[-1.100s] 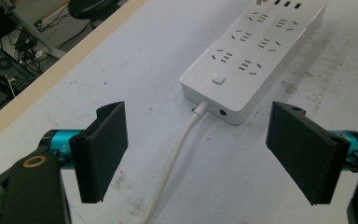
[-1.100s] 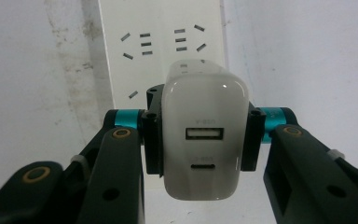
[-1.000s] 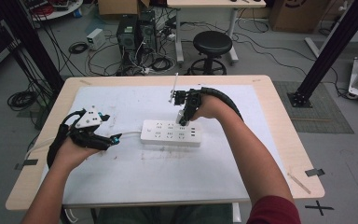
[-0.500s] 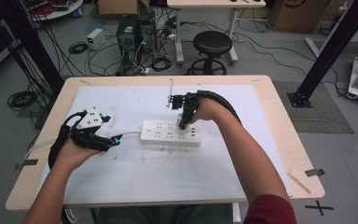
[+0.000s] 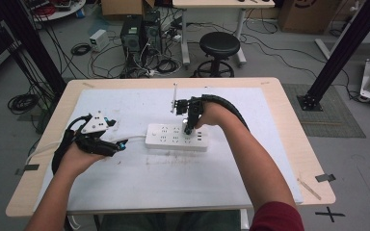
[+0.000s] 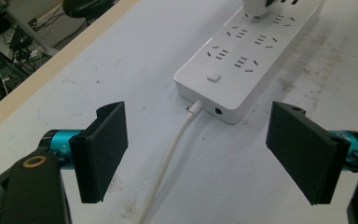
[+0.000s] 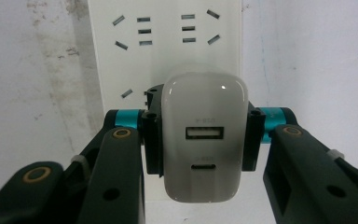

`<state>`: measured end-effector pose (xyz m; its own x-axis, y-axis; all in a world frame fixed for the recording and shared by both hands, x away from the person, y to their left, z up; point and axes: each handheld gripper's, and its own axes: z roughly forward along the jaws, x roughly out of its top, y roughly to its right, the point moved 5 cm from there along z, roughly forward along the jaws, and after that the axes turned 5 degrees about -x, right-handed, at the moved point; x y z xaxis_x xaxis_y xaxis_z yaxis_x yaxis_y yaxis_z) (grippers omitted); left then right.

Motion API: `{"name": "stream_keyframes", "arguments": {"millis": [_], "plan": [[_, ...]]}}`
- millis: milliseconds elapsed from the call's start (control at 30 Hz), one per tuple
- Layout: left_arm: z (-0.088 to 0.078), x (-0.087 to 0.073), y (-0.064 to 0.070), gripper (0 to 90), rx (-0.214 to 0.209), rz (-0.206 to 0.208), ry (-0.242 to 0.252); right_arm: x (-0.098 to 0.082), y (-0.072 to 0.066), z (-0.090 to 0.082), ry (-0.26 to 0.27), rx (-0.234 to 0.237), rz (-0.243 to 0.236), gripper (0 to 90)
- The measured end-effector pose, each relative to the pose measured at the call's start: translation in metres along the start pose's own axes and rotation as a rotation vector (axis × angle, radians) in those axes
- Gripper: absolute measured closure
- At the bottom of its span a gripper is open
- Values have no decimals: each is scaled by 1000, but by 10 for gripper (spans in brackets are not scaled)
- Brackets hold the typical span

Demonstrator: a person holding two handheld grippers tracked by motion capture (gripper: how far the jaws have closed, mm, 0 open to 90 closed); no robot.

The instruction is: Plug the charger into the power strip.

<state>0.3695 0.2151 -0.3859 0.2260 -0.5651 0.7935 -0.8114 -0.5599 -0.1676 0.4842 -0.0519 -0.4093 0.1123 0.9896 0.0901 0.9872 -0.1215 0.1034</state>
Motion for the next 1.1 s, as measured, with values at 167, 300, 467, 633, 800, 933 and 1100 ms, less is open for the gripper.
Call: {"name": "stream_keyframes", "arguments": {"millis": [167,300,467,633,800,933,1100], "plan": [[2,0,1,207,-5,5,-4,5,-4,8,-37,-31,-22,638],[1,-1,0,207,-5,1,-9,1,-2,9,-9,-7,0,638],[1,-1,-2,207,1,-1,-7,4,-4,9,-35,-38,-24,639],[3,1,1,207,-2,7,-13,5,-4,10,-35,-33,-8,639],[0,1,1,207,3,3,-9,4,-6,10,-25,-40,3,639],[0,1,1,207,4,2,-7,3,-4,10,-17,-28,11,639],[2,2,2,207,-2,5,-9,3,-4,11,-12,-25,30,640]]}}
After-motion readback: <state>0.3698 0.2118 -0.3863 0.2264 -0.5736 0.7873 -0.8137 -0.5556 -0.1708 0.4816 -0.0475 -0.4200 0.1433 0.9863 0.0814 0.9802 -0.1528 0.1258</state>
